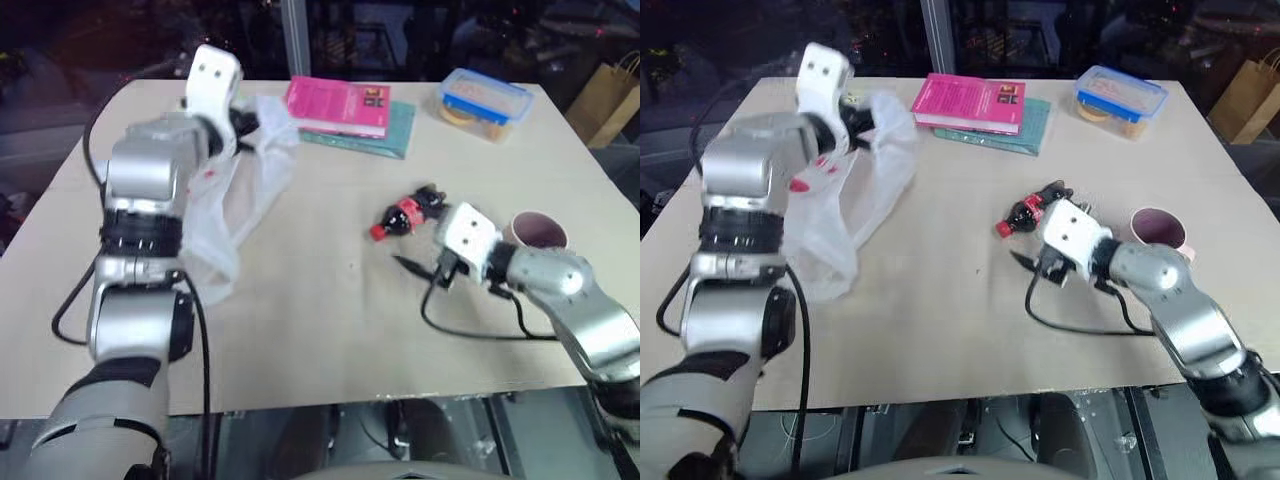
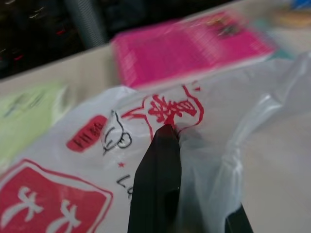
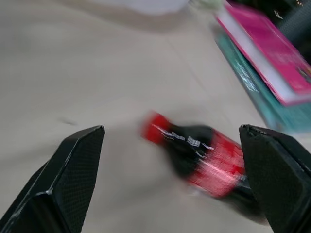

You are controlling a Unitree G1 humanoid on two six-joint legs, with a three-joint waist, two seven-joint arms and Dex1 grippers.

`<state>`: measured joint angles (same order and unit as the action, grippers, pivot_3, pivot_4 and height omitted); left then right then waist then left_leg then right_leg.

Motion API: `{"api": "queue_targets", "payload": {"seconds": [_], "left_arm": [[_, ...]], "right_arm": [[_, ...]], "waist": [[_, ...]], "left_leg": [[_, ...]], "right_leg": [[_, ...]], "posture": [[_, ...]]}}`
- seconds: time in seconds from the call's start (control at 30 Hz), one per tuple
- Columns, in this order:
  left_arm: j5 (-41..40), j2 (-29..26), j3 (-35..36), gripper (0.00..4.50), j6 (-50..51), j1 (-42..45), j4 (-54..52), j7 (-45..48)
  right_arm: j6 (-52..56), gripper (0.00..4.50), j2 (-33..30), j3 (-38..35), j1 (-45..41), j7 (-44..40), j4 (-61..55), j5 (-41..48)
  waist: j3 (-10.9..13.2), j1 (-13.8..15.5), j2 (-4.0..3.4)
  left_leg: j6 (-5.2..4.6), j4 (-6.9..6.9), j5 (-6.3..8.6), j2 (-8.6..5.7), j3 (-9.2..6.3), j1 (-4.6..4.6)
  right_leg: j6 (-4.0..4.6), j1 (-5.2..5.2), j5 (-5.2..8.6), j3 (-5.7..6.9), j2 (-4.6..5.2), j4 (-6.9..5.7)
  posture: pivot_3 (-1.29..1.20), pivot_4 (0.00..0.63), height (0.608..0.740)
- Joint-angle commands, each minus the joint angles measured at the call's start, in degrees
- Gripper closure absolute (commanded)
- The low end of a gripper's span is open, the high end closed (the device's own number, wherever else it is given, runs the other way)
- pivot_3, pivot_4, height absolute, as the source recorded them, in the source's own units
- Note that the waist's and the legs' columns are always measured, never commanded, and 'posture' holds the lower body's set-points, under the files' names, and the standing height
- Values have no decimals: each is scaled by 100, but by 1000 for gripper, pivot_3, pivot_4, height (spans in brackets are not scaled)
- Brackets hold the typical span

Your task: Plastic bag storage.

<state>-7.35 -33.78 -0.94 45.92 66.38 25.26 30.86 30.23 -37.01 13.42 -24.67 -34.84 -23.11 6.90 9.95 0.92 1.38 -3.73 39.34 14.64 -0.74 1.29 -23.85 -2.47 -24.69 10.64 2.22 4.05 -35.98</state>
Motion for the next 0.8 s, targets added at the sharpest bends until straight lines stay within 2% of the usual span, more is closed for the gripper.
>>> {"api": "queue_targets", "payload": {"seconds": [0.03,0.13,0.17,0.23,0.33,0.37,0.47,0.57,0.8], "left_arm": [[204,-178,-283,4432,-73,143,176,369],[297,-658,-516,4432,-126,-341,-341,859],[298,-790,-531,3893,-115,-531,-538,950],[351,-979,-579,3183,-176,-1127,-1147,973],[342,-981,-436,1772,-52,-1656,-1801,784],[295,-1030,-380,1484,104,-1878,-2103,791],[367,-1181,-381,1484,241,-2450,-2796,730],[448,-1050,-394,1484,326,-2736,-2998,440],[634,130,-337,1484,-314,-2320,-1713,-547]], "right_arm": [[146,0,161,-92,-134,154,121,-134],[337,0,384,-311,-84,133,-145,143],[371,0,409,-336,-56,142,-188,148],[306,0,368,-341,155,186,-272,35],[308,0,281,-479,448,173,-517,43],[379,0,206,-617,610,154,-695,90],[517,0,23,-939,1050,150,-1130,144],[645,0,-48,-1171,1377,190,-1486,215],[1732,0,13,-1871,2176,552,-2659,404]], "waist": [[0,-33,-1],[1,-142,-3],[2,-190,-5],[2,-199,-5],[2,-116,-4],[3,-72,-3],[3,-6,-4],[3,0,-4],[1,48,-3]], "left_leg": [[-2,-12,2,-1,1,0],[-3,-31,2,1,4,-8],[-3,-42,2,2,6,-10],[-2,-62,2,2,15,-11],[-2,-65,3,-1,14,-12],[-1,-62,3,-3,12,-13],[-4,-32,4,-3,7,-20],[-4,-21,5,-2,3,-3],[-4,4,4,-3,-4,8]], "right_leg": [[-5,-4,3,-3,1,0],[-10,-21,9,-12,-2,5],[-9,-28,9,-16,-2,5],[-9,-43,9,-34,-2,5],[-10,-45,9,-35,5,10],[-10,-44,9,-32,8,8],[-11,-40,8,-31,7,0],[-12,-16,9,-29,7,1],[-11,-5,8,-20,6,-28]], "posture": [[0,150,740],[0,150,740],[0,150,740],[0,150,740],[0,150,740],[0,150,740],[0,150,740],[0,150,740],[0,150,740]]}}
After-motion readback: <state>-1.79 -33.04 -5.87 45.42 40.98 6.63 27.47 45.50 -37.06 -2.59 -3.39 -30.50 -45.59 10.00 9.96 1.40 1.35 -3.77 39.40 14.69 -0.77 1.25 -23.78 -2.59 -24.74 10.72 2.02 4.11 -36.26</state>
